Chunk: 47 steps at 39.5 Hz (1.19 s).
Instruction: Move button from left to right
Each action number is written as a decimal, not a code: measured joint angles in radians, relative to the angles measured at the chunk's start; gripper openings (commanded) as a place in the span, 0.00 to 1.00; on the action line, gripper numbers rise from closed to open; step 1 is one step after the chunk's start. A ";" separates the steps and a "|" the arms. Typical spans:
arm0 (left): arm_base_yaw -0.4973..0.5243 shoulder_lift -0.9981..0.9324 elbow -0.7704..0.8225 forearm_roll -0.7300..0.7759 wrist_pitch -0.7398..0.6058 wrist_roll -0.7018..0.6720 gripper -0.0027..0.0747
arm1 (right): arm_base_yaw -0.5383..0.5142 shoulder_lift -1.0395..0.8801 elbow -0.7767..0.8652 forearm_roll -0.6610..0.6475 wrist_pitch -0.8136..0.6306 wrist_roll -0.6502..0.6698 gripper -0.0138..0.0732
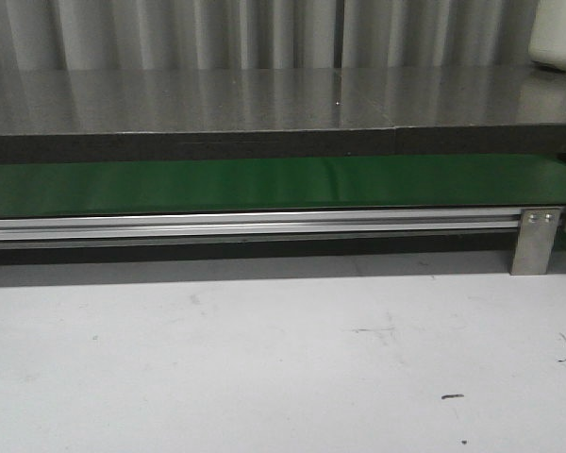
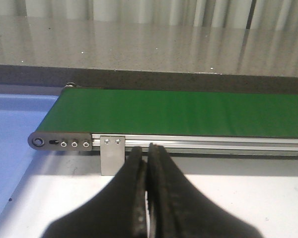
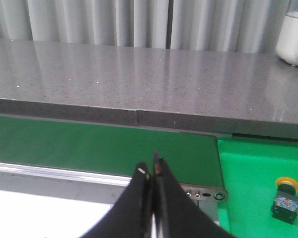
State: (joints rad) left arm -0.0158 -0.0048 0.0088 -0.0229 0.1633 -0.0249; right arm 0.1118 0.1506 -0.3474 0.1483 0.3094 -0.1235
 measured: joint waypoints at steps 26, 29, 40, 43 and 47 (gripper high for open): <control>0.000 0.000 0.000 0.000 -0.002 0.000 0.01 | -0.010 -0.161 0.374 0.000 -0.103 0.002 0.08; 0.000 0.000 0.000 0.000 -0.002 0.000 0.01 | -0.010 -0.161 0.374 0.000 -0.103 0.004 0.08; 0.000 0.000 0.000 0.000 -0.002 0.000 0.01 | -0.010 -0.161 0.374 0.000 -0.101 0.004 0.08; 0.000 0.000 0.000 0.000 -0.002 0.000 0.01 | -0.010 -0.161 0.374 0.000 -0.101 0.004 0.08; 0.000 0.000 0.000 0.000 -0.002 0.000 0.01 | -0.010 -0.161 0.374 0.000 -0.101 0.004 0.08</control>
State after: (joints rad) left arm -0.0158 -0.0048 0.0088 -0.0229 0.1618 -0.0249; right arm 0.1021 -0.0102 0.0270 0.1483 0.2080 -0.1198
